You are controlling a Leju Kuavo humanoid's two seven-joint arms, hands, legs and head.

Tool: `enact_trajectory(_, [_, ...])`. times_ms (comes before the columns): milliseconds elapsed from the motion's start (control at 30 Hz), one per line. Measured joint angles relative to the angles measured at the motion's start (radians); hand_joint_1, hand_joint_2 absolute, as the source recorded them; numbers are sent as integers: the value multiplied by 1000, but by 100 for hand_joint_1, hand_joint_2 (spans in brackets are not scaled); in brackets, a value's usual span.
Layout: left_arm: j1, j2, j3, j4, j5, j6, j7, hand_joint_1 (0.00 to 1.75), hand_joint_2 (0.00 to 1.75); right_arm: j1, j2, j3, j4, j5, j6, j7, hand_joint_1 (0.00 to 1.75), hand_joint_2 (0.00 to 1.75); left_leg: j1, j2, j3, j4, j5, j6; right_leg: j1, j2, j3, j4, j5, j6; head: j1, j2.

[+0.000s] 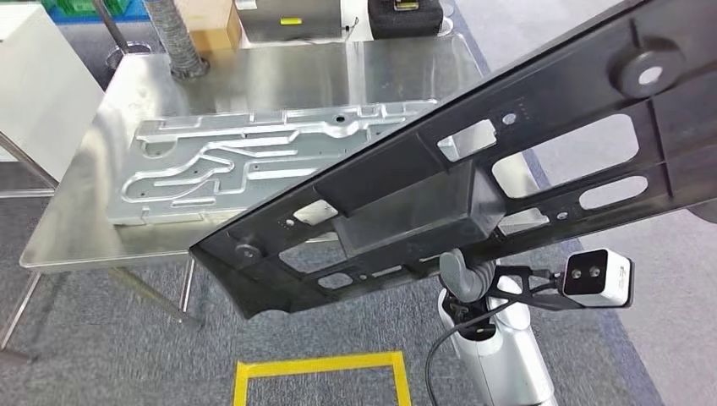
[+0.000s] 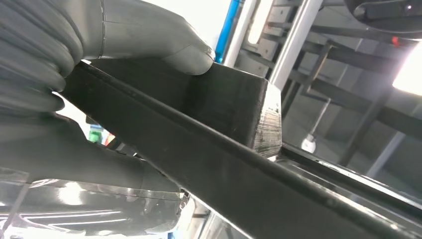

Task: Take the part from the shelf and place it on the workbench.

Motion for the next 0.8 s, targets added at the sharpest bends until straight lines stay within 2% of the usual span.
enact_trajectory(67, [0, 0, 0, 0, 0, 0, 1, 0, 175, -3, 2, 0, 5, 1, 0, -3, 175, 175, 2, 0, -74, 136, -54, -6, 0, -2, 11, -2, -9, -7, 0, 0])
enact_trajectory(100, [1, 0, 0, 0, 0, 0, 2, 0, 175, -3, 3, 0, 7, 0, 0, -5, 175, 175, 3, 1, -115, 201, -71, -8, 1, -2, 16, -1, -14, -8, 0, 0])
enact_trajectory(133, [2, 0, 0, 0, 0, 0, 3, 0, 175, -3, 3, 0, 10, 0, 1, -7, 175, 175, 3, 1, -145, 236, -70, -9, 2, -1, 21, 0, -20, -8, 0, 0])
enact_trajectory(167, [3, 0, 0, 0, 0, 0, 4, 0, 175, -3, 3, 0, 12, 0, 2, -9, 175, 175, 3, 1, -154, 230, -45, -9, 2, 0, 28, 1, -26, -6, 0, 0])
enact_trajectory(200, [4, 0, 0, 0, 0, 0, 5, 0, 175, -3, 3, 0, 14, 0, 4, -11, 175, 175, 3, 1, -143, 182, 0, -7, 2, 1, 38, 2, -33, -4, 0, 0])
enact_trajectory(233, [4, 0, 0, 0, 1, 0, 6, 0, 175, -3, 4, 0, 15, 0, 6, -13, 175, 175, 3, 1, -119, 108, 51, -4, 2, 2, 48, 2, -42, -2, 0, 0])
enact_trajectory(267, [4, 1, 0, 0, 1, 0, 7, 0, 175, -3, 4, 0, 15, 0, 7, -14, 175, 175, 2, 1, -93, 40, 88, 0, 3, 2, 56, 3, -49, 2, 0, 0])
enact_trajectory(300, [4, 1, 0, 0, 2, 0, 7, 0, 175, -4, 4, 0, 15, -1, 9, -17, 175, 175, 0, 1, -73, -11, 109, 5, 5, 2, 59, 4, -55, 6, 0, 0])
enact_trajectory(333, [5, 1, 0, 0, 3, 0, 8, 0, 175, -4, 4, 0, 15, -1, 10, -19, 175, 175, -2, 1, -65, -37, 113, 10, 6, 3, 58, 6, -58, 11, 0, 0])
enact_trajectory(433, [8, 1, 0, 0, 8, 0, 7, 0, 175, -5, 5, 0, 15, -2, 11, -23, 175, 175, -2, -1, -62, -46, 102, 25, 6, 3, 56, 8, -66, 28, 0, 0])
enact_trajectory(500, [8, 1, 0, 0, 10, 0, 5, 0, 175, -7, 5, 0, 15, -2, 10, -25, 175, 175, 1, -2, -51, -52, 98, 36, 5, 1, 42, 46, -88, 40, 0, 0])
enact_trajectory(533, [7, 1, 0, 0, 11, 0, 4, 0, 175, -8, 5, 0, 15, -2, 10, -26, 175, 175, 2, -2, -46, -54, 96, 41, 3, 1, 16, 95, -108, 43, 0, 0])
enact_trajectory(600, [6, 1, 0, 0, 12, 0, 3, 0, 175, -9, 5, 0, 17, -2, 10, -28, 175, 175, 1, -1, -38, -55, 88, 46, 3, 1, -69, 233, -152, 47, 0, 0])
enact_trajectory(633, [7, 1, 0, 0, 12, 0, 2, 0, 175, -8, 5, 0, 19, -2, 9, -28, 175, 175, 0, -2, -33, -55, 83, 47, 2, 0, -108, 283, -158, 48, 0, 0])
enact_trajectory(667, [9, 1, 1, 0, 13, 0, 2, 0, 175, -7, 5, 0, 21, -2, 9, -28, 175, 175, -1, -2, -26, -54, 78, 47, 3, 0, -128, 299, -144, 46, 0, 0])
enact_trajectory(700, [11, 1, 1, 0, 13, 0, 1, 0, 175, -6, 5, 0, 23, -2, 8, -28, 175, 175, -2, -3, -17, -54, 72, 46, 3, 0, -126, 271, -108, 43, 0, 0])
enact_trajectory(767, [14, 0, 1, 0, 14, 0, 0, 0, 175, -6, 5, 0, 24, -2, 6, -28, 175, 175, -3, -4, 0, -55, 58, 43, 7, 0, -78, 137, -18, 30, 0, 0])
enact_trajectory(800, [14, -1, 1, 0, 14, 0, -1, 0, 175, -7, 5, 0, 24, -2, 4, -28, 175, 175, -5, -5, 6, -54, 52, 40, 10, 0, -53, 74, 10, 23, 0, 0])
